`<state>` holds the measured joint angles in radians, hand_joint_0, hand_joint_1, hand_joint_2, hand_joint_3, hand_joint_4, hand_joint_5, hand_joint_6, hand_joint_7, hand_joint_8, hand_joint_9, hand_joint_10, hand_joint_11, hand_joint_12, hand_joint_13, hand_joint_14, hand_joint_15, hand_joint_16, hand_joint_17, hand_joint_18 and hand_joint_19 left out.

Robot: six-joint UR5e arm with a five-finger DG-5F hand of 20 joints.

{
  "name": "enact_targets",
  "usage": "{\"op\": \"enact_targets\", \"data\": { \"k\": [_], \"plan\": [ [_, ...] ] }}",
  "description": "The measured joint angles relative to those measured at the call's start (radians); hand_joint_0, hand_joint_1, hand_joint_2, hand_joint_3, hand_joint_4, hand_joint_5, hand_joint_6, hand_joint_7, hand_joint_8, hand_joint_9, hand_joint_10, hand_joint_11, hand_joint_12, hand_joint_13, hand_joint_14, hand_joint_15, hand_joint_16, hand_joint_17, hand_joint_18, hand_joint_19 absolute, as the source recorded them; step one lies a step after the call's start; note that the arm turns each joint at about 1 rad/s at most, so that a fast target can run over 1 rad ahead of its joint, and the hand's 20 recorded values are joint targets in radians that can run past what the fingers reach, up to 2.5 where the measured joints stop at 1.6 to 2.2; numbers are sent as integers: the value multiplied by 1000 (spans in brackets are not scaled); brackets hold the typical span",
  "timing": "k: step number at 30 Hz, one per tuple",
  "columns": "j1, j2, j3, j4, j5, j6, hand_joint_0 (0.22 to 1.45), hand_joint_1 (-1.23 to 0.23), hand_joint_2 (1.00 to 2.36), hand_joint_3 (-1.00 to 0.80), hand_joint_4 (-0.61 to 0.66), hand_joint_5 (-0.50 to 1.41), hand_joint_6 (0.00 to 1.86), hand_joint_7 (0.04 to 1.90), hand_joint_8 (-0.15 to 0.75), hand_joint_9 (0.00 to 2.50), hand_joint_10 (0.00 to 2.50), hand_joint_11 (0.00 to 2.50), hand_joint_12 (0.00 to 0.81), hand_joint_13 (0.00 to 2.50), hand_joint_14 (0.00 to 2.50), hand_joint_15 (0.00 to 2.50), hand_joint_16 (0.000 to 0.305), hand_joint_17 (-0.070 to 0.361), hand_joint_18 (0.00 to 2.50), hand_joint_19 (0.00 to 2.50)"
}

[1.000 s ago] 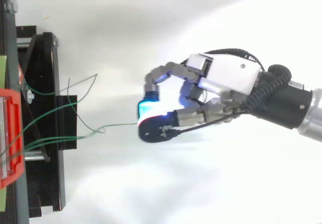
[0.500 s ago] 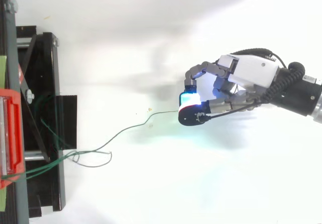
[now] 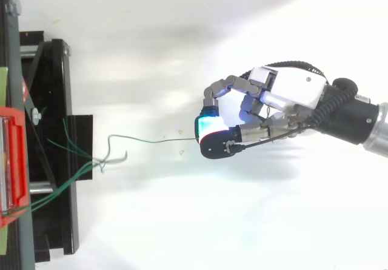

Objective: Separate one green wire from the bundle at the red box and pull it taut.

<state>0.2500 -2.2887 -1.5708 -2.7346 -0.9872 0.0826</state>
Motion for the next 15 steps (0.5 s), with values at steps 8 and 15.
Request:
{"op": "enact_targets", "data": {
  "k": [8, 15],
  "plan": [
    [0, 0, 0, 26, 0, 0, 626, -787, 1009, -60, 3, -78, 894, 1201, 297, 1609, 1426, 1344, 383, 1506, 1808, 961, 61, 136, 1318, 1160],
    [0, 0, 0, 27, 0, 0, 625, -787, 1010, -58, 3, -78, 894, 1201, 303, 1610, 1425, 1338, 383, 1505, 1805, 961, 60, 136, 1319, 1158]
  ]
}}
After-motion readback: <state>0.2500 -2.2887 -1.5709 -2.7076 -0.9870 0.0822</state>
